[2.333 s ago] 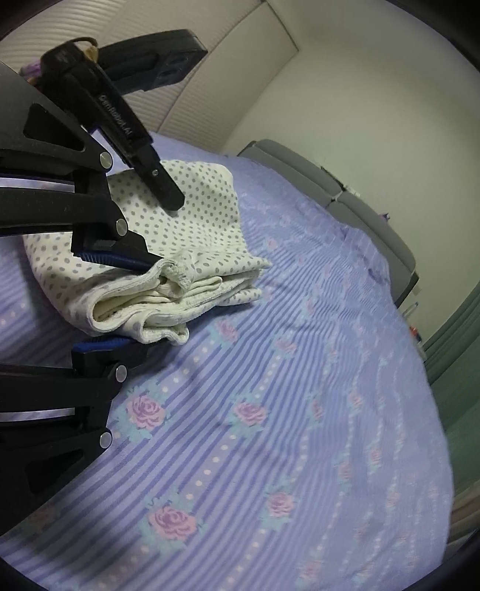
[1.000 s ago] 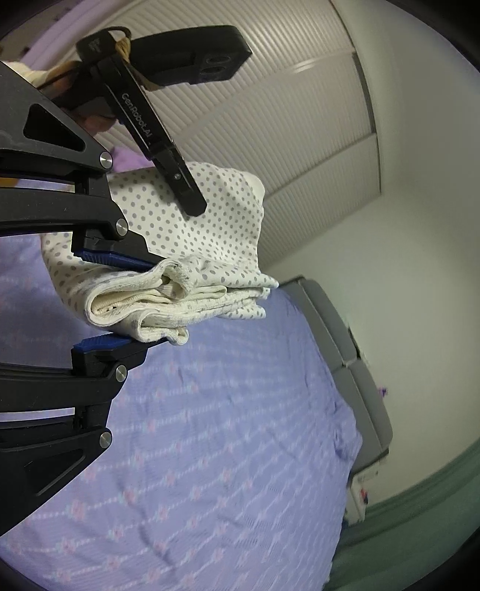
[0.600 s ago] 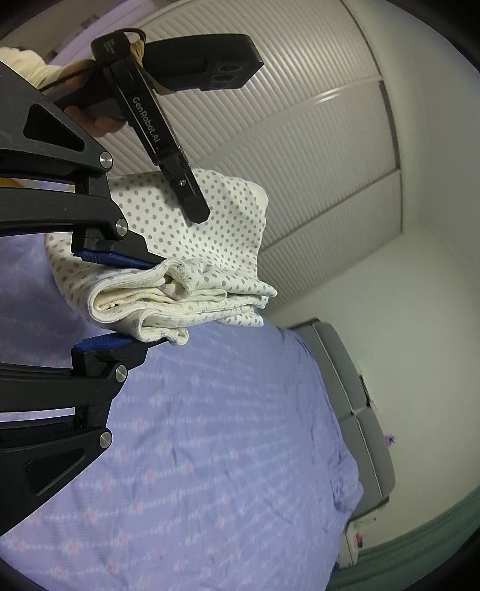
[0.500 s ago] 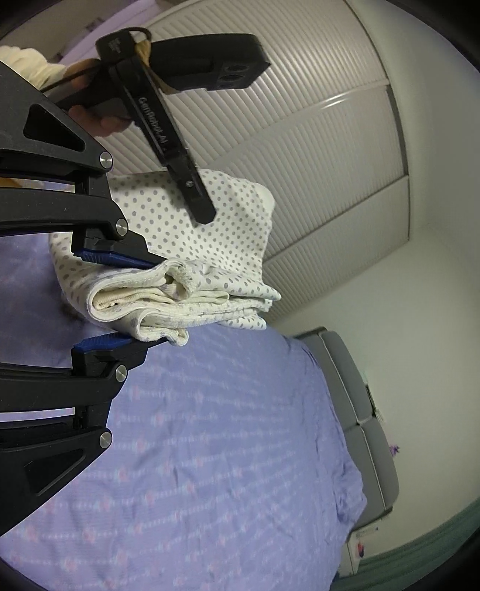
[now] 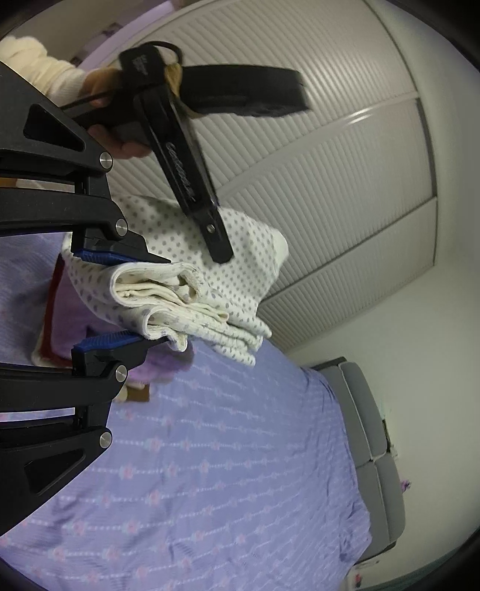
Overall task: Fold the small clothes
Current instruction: 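Lift the folded shirt with both tools and carry it toward the clothes stack, then lower the folded shirt onto the purple clothes stack and open both tools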
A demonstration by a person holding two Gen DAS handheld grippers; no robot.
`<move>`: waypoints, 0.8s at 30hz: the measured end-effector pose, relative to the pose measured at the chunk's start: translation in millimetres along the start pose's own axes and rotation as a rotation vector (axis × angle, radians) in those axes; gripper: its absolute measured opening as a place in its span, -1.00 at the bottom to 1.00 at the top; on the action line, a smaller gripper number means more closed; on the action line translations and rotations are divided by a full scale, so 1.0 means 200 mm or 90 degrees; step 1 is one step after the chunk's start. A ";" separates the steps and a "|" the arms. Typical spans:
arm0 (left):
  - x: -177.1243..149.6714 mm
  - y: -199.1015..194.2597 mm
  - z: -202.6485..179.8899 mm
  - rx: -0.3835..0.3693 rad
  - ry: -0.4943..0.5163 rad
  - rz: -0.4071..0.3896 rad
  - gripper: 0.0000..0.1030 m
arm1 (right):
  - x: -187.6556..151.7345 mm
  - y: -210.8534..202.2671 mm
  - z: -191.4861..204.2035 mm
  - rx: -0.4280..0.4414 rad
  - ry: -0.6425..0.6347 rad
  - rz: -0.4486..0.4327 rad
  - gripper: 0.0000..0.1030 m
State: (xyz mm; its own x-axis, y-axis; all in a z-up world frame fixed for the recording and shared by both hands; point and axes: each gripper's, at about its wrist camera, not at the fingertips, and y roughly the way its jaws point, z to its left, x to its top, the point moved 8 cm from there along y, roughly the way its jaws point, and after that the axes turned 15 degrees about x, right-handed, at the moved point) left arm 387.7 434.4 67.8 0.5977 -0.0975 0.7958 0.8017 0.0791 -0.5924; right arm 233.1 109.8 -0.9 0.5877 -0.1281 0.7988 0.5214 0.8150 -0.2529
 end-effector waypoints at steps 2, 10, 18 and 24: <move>-0.02 0.06 0.04 0.012 0.010 0.011 -0.51 | -0.03 0.07 0.02 -0.002 -0.012 0.004 -0.38; -0.11 0.24 0.13 0.032 0.030 0.035 -0.51 | -0.15 0.24 0.03 -0.017 -0.013 0.038 -0.38; -0.19 0.34 0.21 0.040 0.006 0.048 -0.42 | -0.18 0.23 0.00 -0.014 0.010 0.040 -0.09; -0.22 0.34 0.27 0.092 0.002 0.050 0.05 | -0.14 0.15 -0.03 -0.034 0.014 0.014 0.08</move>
State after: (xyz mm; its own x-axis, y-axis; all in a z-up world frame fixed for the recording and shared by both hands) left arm 416.7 498.0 -0.3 0.6586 -0.0891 0.7472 0.7437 0.2289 -0.6281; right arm 235.3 134.4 -34.3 0.6123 -0.1231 0.7810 0.5400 0.7866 -0.2995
